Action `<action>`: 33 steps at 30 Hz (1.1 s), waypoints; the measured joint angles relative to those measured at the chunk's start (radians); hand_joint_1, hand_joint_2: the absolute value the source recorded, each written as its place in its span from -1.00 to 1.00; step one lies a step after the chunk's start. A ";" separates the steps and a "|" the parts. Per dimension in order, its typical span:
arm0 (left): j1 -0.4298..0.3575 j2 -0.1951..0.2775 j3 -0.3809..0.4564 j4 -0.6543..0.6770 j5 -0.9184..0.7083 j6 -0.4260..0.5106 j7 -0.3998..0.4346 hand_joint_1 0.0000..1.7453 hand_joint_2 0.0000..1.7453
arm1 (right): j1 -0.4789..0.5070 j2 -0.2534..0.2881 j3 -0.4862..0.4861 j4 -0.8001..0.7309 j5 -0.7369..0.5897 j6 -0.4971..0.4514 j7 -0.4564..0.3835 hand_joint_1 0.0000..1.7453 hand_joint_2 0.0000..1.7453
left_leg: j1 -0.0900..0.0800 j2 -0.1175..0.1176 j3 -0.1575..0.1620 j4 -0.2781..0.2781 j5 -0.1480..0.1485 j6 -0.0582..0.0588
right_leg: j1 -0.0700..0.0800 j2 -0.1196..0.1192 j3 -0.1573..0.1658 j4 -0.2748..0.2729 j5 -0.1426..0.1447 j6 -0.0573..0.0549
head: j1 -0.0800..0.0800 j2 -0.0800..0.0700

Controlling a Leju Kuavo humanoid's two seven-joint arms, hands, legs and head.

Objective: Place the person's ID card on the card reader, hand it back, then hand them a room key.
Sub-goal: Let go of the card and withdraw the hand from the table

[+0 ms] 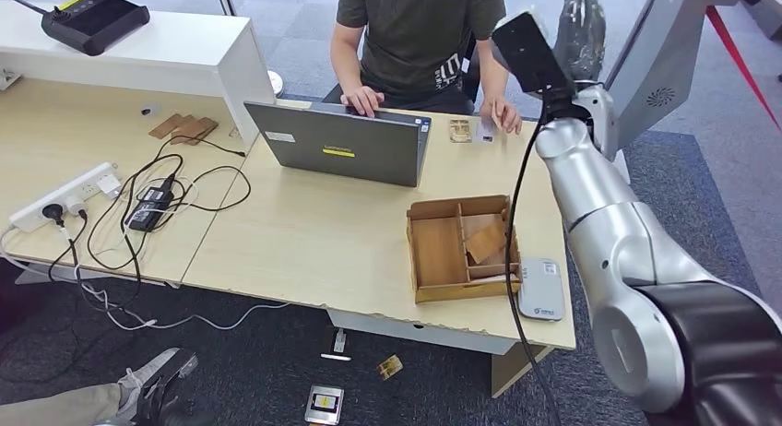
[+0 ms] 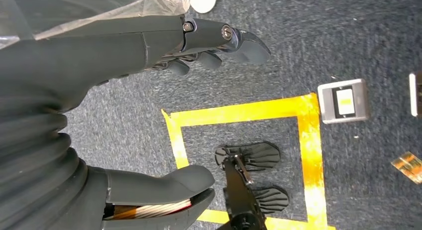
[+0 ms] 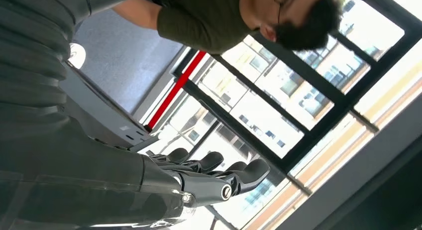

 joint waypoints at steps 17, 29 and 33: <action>0.122 0.054 0.027 0.000 0.070 0.011 -0.061 -1.00 1.00 | 0.341 -0.368 -0.375 -0.347 -0.379 0.220 0.075 -1.00 1.00 | 0.001 -0.001 0.001 0.003 -0.002 0.003 | 0.000 -0.001 0.002 -0.002 0.001 0.003 | 0.000 0.000; 0.172 0.068 0.053 0.000 0.091 0.021 -0.084 -1.00 1.00 | 0.723 -0.566 -0.674 -0.292 -0.448 0.274 0.099 -1.00 1.00 | 0.001 0.000 0.000 0.002 -0.005 0.005 | 0.001 0.000 0.003 -0.003 -0.001 0.005 | 0.000 0.000; 0.190 0.068 0.063 0.000 0.095 0.021 -0.085 -1.00 1.00 | 0.825 -0.590 -0.742 -0.198 -0.425 0.280 0.145 -1.00 1.00 | 0.001 0.000 -0.001 0.002 -0.006 0.006 | 0.000 0.000 0.002 -0.003 -0.001 0.005 | 0.000 0.000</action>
